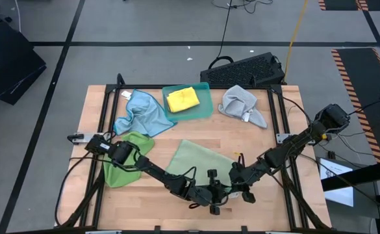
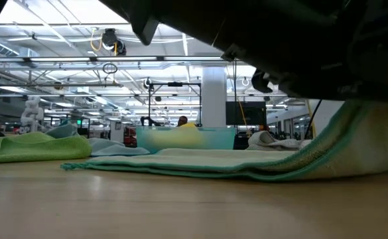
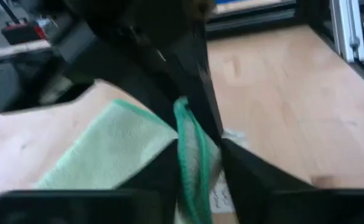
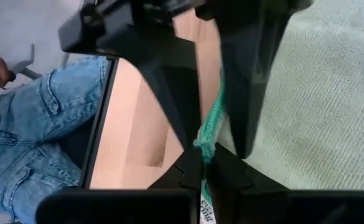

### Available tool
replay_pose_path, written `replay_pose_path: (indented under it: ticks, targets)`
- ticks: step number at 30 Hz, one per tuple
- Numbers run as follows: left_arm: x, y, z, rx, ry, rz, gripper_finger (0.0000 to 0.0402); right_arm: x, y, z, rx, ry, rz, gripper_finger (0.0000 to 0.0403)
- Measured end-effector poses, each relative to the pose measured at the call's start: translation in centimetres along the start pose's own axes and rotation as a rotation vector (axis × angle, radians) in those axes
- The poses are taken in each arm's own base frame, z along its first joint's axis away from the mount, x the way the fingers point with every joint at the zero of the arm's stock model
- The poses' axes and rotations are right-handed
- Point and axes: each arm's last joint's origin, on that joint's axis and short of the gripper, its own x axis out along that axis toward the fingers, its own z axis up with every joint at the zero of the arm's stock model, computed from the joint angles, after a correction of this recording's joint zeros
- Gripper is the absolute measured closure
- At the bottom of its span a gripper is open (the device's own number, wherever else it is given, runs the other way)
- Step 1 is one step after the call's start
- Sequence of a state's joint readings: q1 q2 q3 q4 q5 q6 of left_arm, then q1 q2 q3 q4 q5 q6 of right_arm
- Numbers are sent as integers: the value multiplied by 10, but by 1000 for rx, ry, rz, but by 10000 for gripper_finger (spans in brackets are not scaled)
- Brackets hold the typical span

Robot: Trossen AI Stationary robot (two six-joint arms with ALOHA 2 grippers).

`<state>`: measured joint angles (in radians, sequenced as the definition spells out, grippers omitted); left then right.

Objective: Fold microfiber towels
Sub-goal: Fold the light green microfiber cloth

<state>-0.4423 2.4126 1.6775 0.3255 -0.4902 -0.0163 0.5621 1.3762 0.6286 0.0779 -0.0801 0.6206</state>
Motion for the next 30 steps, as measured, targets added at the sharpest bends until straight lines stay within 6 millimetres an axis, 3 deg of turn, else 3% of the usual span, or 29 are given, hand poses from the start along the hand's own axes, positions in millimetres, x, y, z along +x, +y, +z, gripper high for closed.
replay_pose_path:
  ticks: [3,5,11,18,24,30]
  targets:
    - [0,-1,-1,9,9,-3,369,0,1,1,-16,-10,7,392]
    - [-2,-4,-1,22,7,-8,389,0,1,1,-43,-13,10,382]
    - [-13,-21,-3,83,37,-36,395,0,6,-3,-130,6,21,309]
    - [-40,-54,-3,166,77,-58,396,-9,25,-20,-241,19,-6,226]
    - [-63,-74,-3,237,101,23,397,-13,38,-49,-490,56,-138,200]
    - [-76,-80,0,197,93,109,394,-9,47,-72,-708,-86,-111,190]
